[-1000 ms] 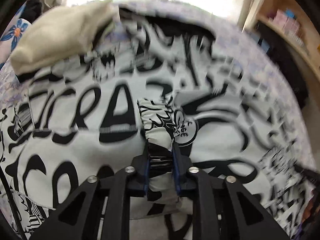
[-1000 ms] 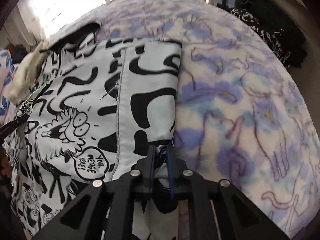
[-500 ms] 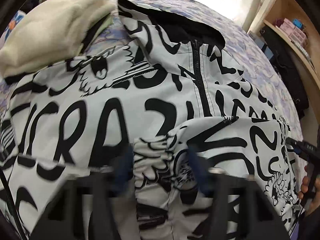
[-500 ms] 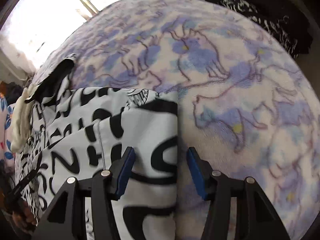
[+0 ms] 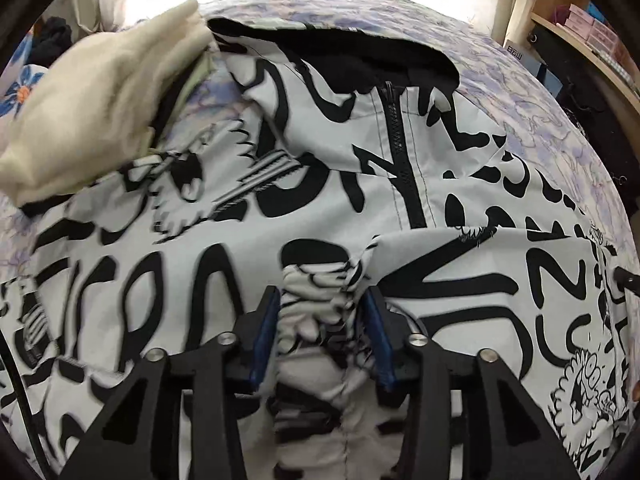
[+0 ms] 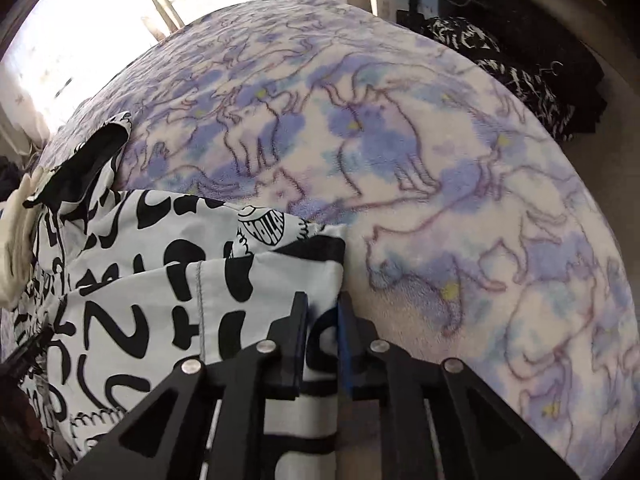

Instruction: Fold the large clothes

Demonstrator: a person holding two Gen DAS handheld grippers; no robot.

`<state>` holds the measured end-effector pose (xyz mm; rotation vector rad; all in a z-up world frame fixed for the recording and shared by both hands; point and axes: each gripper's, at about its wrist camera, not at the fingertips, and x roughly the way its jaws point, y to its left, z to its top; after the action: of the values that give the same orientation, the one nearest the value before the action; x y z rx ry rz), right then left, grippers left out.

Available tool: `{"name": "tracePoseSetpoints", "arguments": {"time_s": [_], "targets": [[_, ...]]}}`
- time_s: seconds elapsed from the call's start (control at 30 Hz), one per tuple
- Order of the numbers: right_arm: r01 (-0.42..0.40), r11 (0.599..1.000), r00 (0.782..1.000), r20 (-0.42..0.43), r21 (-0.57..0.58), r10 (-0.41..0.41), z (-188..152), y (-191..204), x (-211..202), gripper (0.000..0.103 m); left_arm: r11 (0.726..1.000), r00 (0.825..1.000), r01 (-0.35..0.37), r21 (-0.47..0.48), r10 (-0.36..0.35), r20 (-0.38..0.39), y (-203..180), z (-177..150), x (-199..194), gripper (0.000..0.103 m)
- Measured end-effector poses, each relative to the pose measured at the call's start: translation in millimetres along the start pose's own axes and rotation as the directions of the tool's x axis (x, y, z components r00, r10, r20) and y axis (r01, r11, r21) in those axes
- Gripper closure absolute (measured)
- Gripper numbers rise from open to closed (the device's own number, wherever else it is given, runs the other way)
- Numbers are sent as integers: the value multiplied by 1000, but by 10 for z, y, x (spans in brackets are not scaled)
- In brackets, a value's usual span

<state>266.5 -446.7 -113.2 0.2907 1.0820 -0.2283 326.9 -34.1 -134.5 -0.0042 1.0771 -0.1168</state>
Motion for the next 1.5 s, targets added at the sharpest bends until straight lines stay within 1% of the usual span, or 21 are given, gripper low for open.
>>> {"name": "tracePoseSetpoints", "arguments": {"time_s": [0.07,0.1,0.17,0.2,0.3,0.4,0.43,0.5,0.6,0.67,0.7,0.77,0.8,0.83,0.9,0.97,1.0,1.07,1.13,1.33,1.5], "targets": [[19,1000,999,37,-24,-18,-70,47,-182,89,1000,999,-29,5,29,33,25,-40,-161,54],[28,998,998,61,-49,-25,-124,93,-293,89,999,997,-40,5,40,67,29,-62,-289,50],[16,996,996,87,-89,-9,-244,221,-476,89,999,993,-44,3,44,110,13,-129,-493,47],[-18,994,996,86,-104,28,-344,313,-584,89,1000,992,-28,4,27,120,-20,-151,-574,47],[-142,983,988,44,-113,148,-586,585,-721,89,997,990,69,18,-71,124,-175,-261,-752,47],[-272,956,962,-34,-111,270,-900,921,-745,89,990,987,136,42,-139,87,-453,-482,-751,47],[-297,948,955,-52,-116,293,-999,1021,-720,89,988,986,146,47,-149,71,-529,-543,-717,47],[-307,939,951,-77,-154,299,-1192,1202,-639,89,987,988,150,63,-153,35,-666,-677,-625,47],[-270,943,961,-118,-197,250,-1417,1302,-475,89,989,993,121,86,-120,-19,-771,-907,-471,47],[-262,949,962,-124,-175,243,-1506,1145,-445,90,988,993,116,100,-116,-10,-746,-978,-440,46],[-246,955,967,-115,-168,229,-1514,1077,-461,92,988,993,117,105,-117,-3,-720,-999,-449,44],[-135,976,990,-59,-170,127,-1494,836,-525,92,988,991,130,88,-130,-5,-630,-1009,-477,40],[-52,985,999,-20,-166,49,-1480,677,-581,92,987,990,141,72,-141,-7,-574,-1023,-498,40],[-5,988,1000,-3,-155,4,-1475,552,-605,98,987,989,151,62,-151,-10,-544,-1021,-504,40],[-65,993,998,-19,-99,64,-1472,273,-640,103,987,988,156,48,-155,-8,-489,-1031,-535,40],[-96,994,995,-27,-56,95,-1493,140,-681,103,987,989,150,50,-150,2,-496,-1047,-574,39],[-92,994,996,-22,-54,91,-1503,125,-704,103,989,990,141,53,-141,7,-498,-1044,-581,39],[-33,998,999,-2,-58,32,-1541,159,-747,102,991,993,117,66,-118,16,-498,-1058,-630,39],[-24,999,1000,-2,-42,24,-1575,184,-758,100,991,993,112,71,-114,24,-493,-1078,-698,39],[5,1000,1000,-13,-31,-6,-1579,221,-796,100,991,993,103,91,-108,56,-469,-1173,-933,39],[19,999,1000,-4,-35,-19,-1618,265,-872,100,989,989,124,78,-129,74,-447,-1232,-1127,37]]}}
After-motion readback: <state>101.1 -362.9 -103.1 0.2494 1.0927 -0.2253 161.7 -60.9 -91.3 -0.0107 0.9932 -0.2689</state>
